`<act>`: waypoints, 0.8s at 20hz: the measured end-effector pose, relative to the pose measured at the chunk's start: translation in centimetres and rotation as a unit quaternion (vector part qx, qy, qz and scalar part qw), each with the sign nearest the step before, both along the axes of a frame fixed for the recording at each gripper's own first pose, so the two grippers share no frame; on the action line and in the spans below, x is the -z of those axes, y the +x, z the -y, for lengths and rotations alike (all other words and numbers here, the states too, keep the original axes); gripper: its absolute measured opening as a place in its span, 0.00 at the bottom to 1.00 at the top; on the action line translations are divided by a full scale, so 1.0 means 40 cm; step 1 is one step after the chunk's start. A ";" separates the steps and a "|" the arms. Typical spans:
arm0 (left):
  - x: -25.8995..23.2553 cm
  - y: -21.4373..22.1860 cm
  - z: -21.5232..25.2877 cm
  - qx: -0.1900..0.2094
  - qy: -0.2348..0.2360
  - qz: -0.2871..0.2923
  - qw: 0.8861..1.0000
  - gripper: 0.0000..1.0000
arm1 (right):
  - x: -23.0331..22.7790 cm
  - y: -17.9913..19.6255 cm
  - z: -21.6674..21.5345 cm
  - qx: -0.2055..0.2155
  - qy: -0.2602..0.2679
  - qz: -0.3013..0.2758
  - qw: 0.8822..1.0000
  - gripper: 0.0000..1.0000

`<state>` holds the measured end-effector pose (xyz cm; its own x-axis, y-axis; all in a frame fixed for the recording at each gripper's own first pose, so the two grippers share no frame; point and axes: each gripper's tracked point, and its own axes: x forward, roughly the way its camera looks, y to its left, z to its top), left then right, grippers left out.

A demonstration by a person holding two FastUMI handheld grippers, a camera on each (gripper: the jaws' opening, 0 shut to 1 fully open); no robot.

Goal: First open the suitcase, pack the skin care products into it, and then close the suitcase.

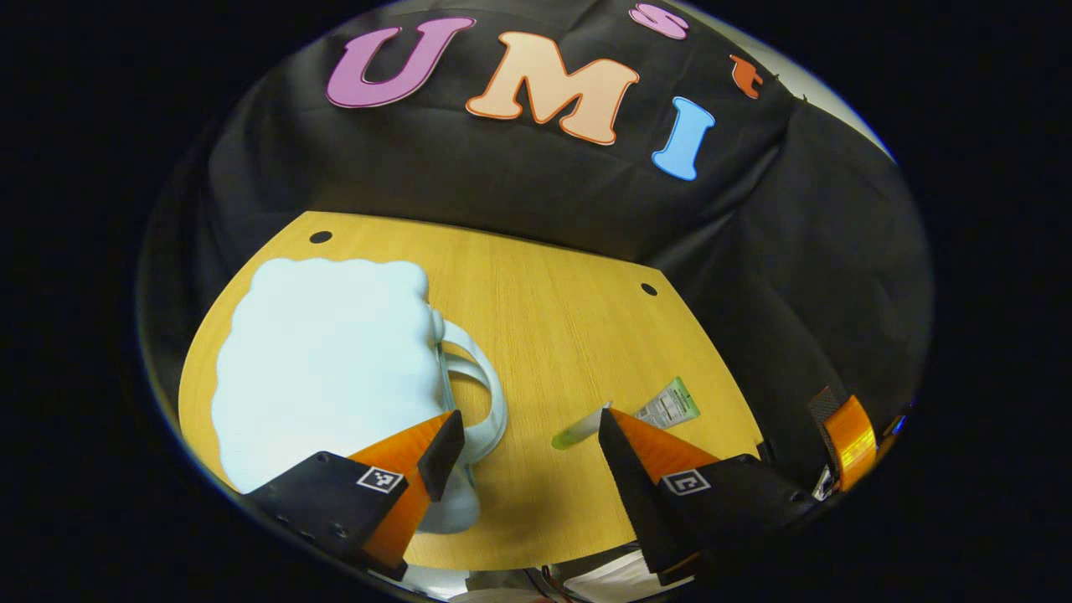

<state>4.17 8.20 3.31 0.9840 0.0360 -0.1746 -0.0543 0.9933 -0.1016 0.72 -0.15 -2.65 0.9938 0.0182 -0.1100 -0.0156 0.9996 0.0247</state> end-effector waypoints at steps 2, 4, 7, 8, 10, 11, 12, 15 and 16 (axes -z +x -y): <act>-0.017 0.030 -0.016 0.001 0.000 -0.021 1.000 0.95 | 0.002 -0.007 0.018 0.008 -0.002 -0.005 1.000 0.98; -0.023 0.060 -0.028 0.000 -0.006 -0.046 0.999 0.95 | -0.003 -0.012 0.036 0.017 -0.002 -0.004 1.000 0.98; -0.013 0.098 -0.032 -0.003 -0.032 -0.093 0.995 0.94 | -0.005 -0.012 0.067 0.031 0.000 -0.007 1.000 0.98; -0.007 0.114 -0.031 -0.004 -0.037 -0.107 0.994 0.93 | -0.003 -0.013 0.075 0.035 0.001 -0.009 0.999 0.98; -0.003 0.150 -0.044 -0.014 -0.031 -0.128 0.991 0.91 | -0.002 -0.014 0.092 0.042 0.001 -0.012 0.999 0.98; 0.001 0.164 -0.056 -0.024 -0.028 -0.140 0.989 0.94 | -0.004 -0.014 0.100 0.045 0.001 -0.013 0.999 0.98; 0.007 0.179 -0.061 -0.030 -0.029 -0.151 0.988 0.93 | -0.004 -0.013 0.105 0.046 0.001 -0.014 0.999 0.98; 0.033 0.213 -0.075 -0.040 -0.038 -0.183 0.982 0.74 | -0.004 -0.014 0.131 0.054 -0.001 -0.019 0.998 0.98; 0.039 0.220 -0.078 -0.043 -0.040 -0.192 0.980 0.72 | -0.004 -0.014 0.141 0.058 -0.002 -0.021 0.998 0.98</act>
